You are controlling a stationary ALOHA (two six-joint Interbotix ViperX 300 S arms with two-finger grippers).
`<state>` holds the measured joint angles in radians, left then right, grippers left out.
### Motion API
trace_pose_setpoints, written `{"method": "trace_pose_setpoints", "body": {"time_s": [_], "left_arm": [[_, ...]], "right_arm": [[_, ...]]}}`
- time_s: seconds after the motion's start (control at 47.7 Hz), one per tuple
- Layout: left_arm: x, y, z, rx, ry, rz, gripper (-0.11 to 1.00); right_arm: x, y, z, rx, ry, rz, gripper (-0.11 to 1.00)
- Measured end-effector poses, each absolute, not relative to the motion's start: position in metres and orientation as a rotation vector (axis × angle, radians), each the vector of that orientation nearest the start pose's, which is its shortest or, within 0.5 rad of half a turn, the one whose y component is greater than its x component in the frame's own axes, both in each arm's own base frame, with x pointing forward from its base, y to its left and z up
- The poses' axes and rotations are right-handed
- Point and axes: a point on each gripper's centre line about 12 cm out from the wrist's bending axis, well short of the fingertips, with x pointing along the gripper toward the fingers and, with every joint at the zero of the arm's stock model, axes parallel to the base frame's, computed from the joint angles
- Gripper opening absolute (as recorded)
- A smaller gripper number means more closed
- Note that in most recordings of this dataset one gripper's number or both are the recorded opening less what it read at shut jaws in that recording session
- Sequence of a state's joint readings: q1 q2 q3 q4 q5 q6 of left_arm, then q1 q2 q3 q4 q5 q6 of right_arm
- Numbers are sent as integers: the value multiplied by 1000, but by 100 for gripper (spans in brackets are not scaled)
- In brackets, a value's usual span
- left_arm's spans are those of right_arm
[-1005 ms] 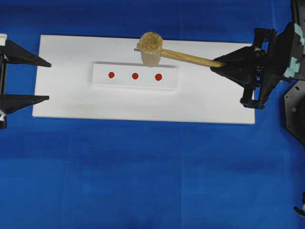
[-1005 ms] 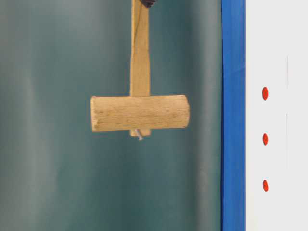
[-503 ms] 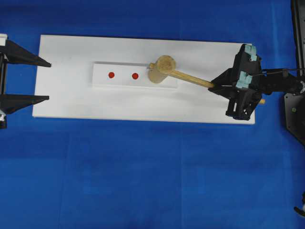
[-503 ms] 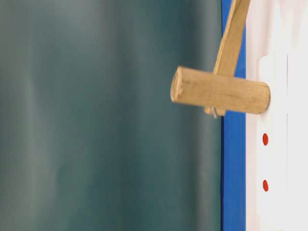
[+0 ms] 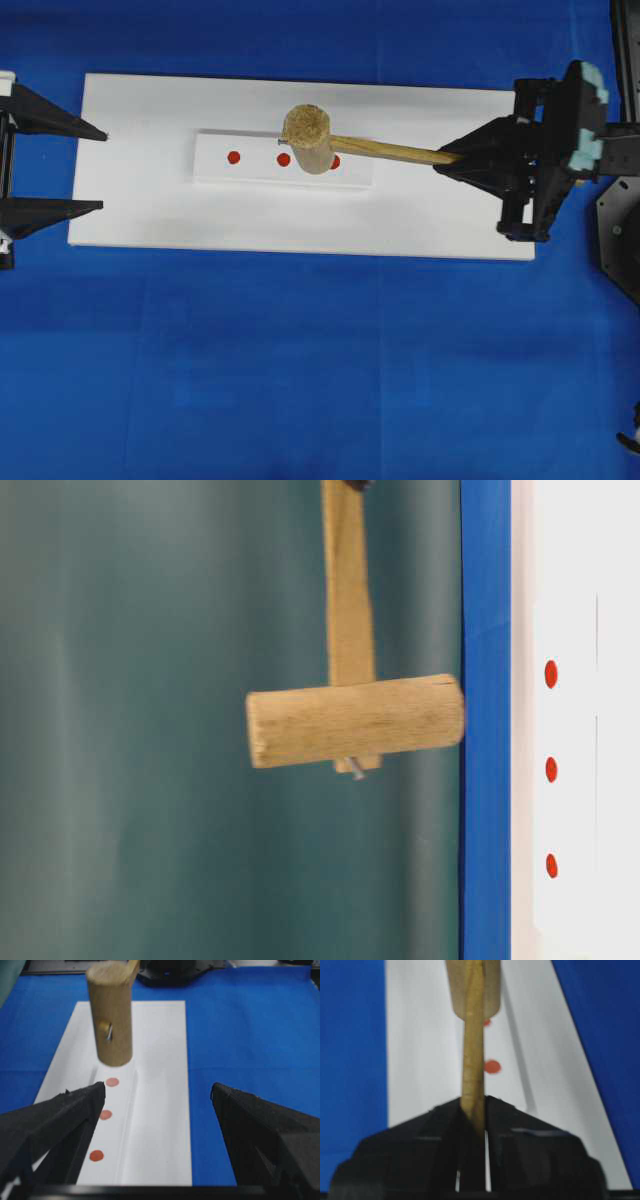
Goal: Hit the mark with a hammer.
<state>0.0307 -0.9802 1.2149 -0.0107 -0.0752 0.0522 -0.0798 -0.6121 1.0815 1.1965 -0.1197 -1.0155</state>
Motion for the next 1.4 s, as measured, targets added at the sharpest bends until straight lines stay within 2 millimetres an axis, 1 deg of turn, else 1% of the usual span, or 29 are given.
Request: {"method": "trace_pose_setpoints", "body": {"time_s": [0.209,0.335,0.503,0.733,0.838,0.964,1.089,1.215,1.403], "left_arm": [[193,6,255,39,162,28,84],[193,6,255,39,162,28,84],[192,6,254,40,162,28,84],[192,6,253,39,166,28,85],[192,6,252,39,169,28,85],[192,7,251,39,169,31,85],[192,8,250,39,171,40,85],[196,10,248,37,168,48,85],[215,15,237,36,162,67,86]], "right_arm": [[251,-33,224,168,408,-223,4],[263,-33,228,167,410,-220,4],[287,-32,233,162,421,-209,4],[327,-29,237,145,435,-193,4],[347,-27,236,140,444,-182,4],[362,-26,235,137,450,-178,4],[365,-26,237,127,444,-176,4],[366,-26,238,124,442,-173,4],[366,-24,237,121,444,-168,4]]}}
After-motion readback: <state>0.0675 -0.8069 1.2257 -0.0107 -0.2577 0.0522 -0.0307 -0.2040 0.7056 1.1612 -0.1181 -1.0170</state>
